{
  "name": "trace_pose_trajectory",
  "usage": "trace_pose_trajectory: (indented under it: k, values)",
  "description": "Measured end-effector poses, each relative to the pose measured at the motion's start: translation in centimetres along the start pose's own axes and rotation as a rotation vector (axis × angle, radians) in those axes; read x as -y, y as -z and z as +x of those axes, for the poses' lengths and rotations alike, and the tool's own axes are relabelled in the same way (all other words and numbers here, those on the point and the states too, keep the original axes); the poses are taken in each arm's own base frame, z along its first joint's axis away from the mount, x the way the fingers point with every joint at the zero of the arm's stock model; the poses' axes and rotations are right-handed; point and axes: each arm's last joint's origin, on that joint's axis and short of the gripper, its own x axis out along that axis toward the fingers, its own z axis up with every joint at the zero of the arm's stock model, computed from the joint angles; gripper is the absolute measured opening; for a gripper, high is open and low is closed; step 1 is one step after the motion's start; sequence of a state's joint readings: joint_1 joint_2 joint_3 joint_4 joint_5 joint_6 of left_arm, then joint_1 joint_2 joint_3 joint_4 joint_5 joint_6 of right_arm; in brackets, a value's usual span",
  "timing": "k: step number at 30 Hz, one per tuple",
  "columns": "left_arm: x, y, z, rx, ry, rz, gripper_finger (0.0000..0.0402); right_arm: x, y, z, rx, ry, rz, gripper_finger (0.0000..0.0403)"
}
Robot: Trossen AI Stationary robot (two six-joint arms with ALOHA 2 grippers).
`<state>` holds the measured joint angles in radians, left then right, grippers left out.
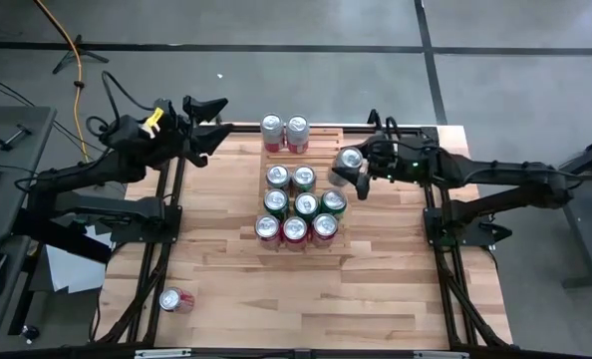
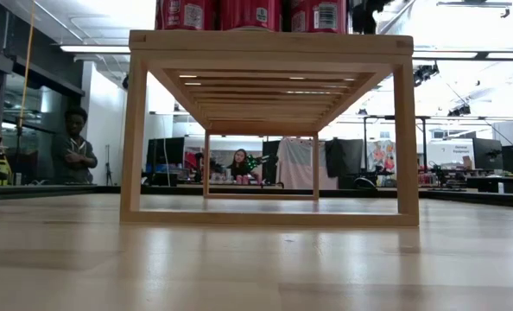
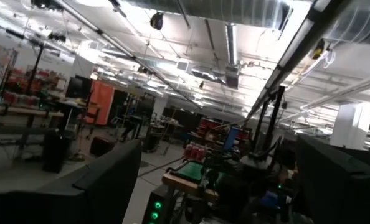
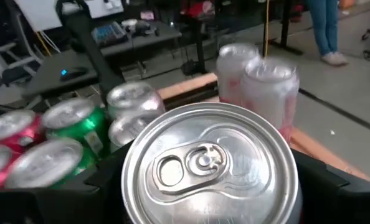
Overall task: Place canned beverage on shelf
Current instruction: Put the red-silver soda can on the shelf aligned with the other red-silver soda cans
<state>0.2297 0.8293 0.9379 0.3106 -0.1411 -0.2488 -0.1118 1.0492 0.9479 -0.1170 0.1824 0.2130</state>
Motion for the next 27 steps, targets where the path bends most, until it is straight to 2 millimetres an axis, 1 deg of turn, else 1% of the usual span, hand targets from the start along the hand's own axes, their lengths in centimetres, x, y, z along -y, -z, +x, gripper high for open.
trace_pose_trajectory:
  k: [3, 8, 20, 25, 27]
  values:
    - [0.0, 0.2, 0.2, -0.002, -0.009, -0.012, 0.0333, 0.3, 1.0, 0.9, -0.027, -0.030, 0.011, 0.0285]
    - [0.0, 0.2, 0.2, 0.000, -0.018, -0.036, 0.0333, 0.2, 1.6, 1.7, -0.061, -0.059, 0.006, 0.0285]
    - [-0.1, 0.1, 0.2, 0.006, -0.025, -0.036, 0.0333, 0.0, 2.1, 2.3, -0.108, -0.155, -0.035, 0.0286]
    - [-0.1, 0.1, 0.2, 0.006, -0.025, -0.037, 0.0333, -0.1, 2.2, 2.3, -0.119, -0.165, -0.040, 0.0312]
    - [-0.1, 0.1, 0.2, 0.006, -0.024, -0.037, 0.0333, -0.1, 2.2, 2.3, -0.119, -0.168, -0.040, 0.0317]
